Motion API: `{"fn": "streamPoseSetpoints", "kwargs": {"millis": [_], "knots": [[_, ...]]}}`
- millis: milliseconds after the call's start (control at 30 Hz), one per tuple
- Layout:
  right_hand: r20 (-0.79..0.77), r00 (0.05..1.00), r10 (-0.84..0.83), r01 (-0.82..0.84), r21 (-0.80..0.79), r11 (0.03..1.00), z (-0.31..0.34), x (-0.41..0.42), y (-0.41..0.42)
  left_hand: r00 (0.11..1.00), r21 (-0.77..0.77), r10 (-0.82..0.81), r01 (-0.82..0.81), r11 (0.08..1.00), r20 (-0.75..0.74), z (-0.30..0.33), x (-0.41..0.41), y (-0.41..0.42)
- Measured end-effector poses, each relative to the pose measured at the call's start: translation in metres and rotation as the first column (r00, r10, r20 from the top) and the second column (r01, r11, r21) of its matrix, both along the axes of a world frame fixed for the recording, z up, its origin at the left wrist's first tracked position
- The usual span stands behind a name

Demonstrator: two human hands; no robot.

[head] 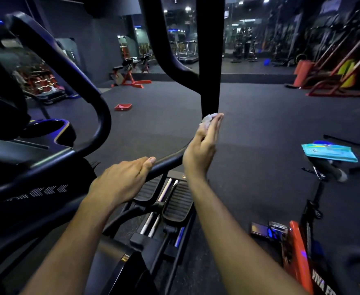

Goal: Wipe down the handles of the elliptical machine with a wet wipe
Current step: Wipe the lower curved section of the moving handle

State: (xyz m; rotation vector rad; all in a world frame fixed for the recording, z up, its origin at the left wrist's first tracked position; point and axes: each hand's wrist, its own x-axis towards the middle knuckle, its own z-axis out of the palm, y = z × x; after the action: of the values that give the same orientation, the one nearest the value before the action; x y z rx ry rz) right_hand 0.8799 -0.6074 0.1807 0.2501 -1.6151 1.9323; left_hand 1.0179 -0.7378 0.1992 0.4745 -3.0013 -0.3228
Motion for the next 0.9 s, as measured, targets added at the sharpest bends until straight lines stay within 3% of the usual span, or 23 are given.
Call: {"fn": "streamPoseSetpoints", "kwargs": {"millis": [133,300,467,600,800,900], "knots": [[-0.018,1.000,-0.021,0.023,0.114,0.993,-0.036,0.007,-0.021,1.000,-0.018,-0.012,0.012,1.000,0.007,-0.002,0.000,-0.001],[0.178,0.984,-0.015,0.024,-0.047,0.999,-0.036,-0.005,-0.018,0.999,-0.056,-0.039,0.037,0.998,-0.019,-0.004,0.000,-0.001],[0.089,0.995,-0.045,0.053,-0.086,0.995,0.013,-0.042,0.008,0.999,-0.055,-0.042,0.040,0.998,-0.018,-0.001,0.001,0.003],[0.082,0.994,-0.075,0.084,-0.103,0.991,0.002,-0.027,0.007,0.999,-0.046,-0.031,0.030,0.998,-0.024,0.000,0.000,0.006],[0.353,0.935,-0.018,0.083,-0.170,0.982,-0.039,-0.006,-0.011,0.999,-0.045,-0.034,0.033,0.998,-0.016,0.000,-0.002,0.005],[0.337,0.940,-0.053,0.112,-0.156,0.981,-0.016,-0.026,-0.001,0.999,-0.043,-0.027,0.026,0.999,-0.019,0.001,0.001,0.006]]}}
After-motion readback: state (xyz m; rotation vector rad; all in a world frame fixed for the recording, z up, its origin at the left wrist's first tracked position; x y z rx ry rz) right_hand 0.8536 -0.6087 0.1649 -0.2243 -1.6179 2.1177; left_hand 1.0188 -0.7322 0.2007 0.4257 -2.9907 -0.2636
